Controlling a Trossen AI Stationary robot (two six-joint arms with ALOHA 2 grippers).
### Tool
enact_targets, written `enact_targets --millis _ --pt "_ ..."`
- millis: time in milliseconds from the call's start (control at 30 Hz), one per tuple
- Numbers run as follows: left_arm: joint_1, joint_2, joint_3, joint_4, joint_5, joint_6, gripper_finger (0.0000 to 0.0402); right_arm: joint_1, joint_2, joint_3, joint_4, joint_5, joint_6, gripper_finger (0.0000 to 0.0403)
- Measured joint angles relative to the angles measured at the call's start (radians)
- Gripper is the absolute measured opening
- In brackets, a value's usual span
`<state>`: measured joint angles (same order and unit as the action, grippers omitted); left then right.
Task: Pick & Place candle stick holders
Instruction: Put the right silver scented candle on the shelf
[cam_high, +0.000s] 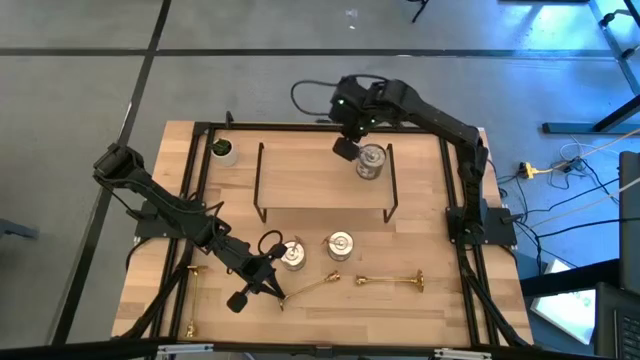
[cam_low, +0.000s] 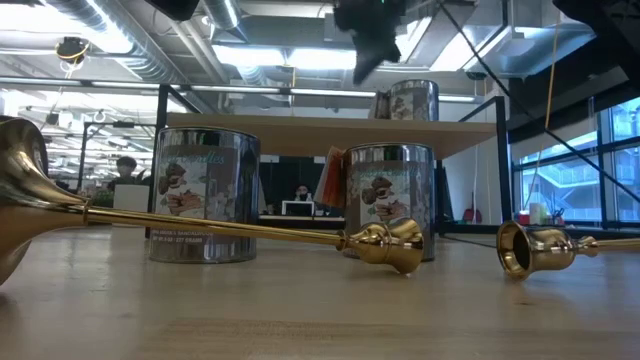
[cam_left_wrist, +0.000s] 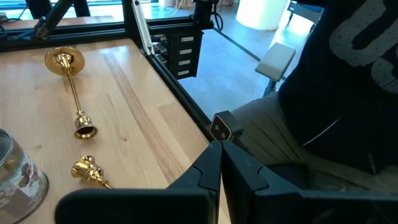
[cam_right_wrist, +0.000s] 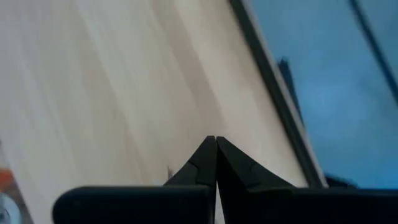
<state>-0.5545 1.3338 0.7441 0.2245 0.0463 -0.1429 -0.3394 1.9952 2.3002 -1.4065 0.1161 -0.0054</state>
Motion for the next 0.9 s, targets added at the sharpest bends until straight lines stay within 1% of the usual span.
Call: enact_targets --millis 67,133,200,433,600,733,900 --pt "0.000 0.000 0.000 0.000 0.000 0.000 0.0006 0.011 0.000 0.055 0.000 0.012 0.006 0.0005" --pt "0.000 0.000 0.000 0.000 0.000 0.000 0.0006 0.026 -0.031 0.042 0.050 0.010 0.014 0.0005" --pt "0.000 0.000 0.000 0.001 0.000 0.000 0.0006 0.039 -0.053 0.046 0.052 -0.011 0.020 0.0005" --pt "0.000 0.000 0.000 0.011 0.000 -0.002 0.0006 0.124 -0.090 0.055 -0.036 -0.012 0.082 0.0005" --pt "0.000 0.000 0.000 0.052 -0.002 -0.017 0.0006 0.241 -0.091 0.054 -0.109 -0.008 0.122 0.0005" --pt "-0.003 0.000 0.000 0.065 -0.003 -0.044 0.0006 0.369 -0.091 0.053 -0.113 0.076 0.164 0.0005" --pt "-0.022 0.000 0.000 0.079 -0.030 -0.056 0.0006 0.536 -0.091 0.053 -0.126 0.178 0.244 0.0005"
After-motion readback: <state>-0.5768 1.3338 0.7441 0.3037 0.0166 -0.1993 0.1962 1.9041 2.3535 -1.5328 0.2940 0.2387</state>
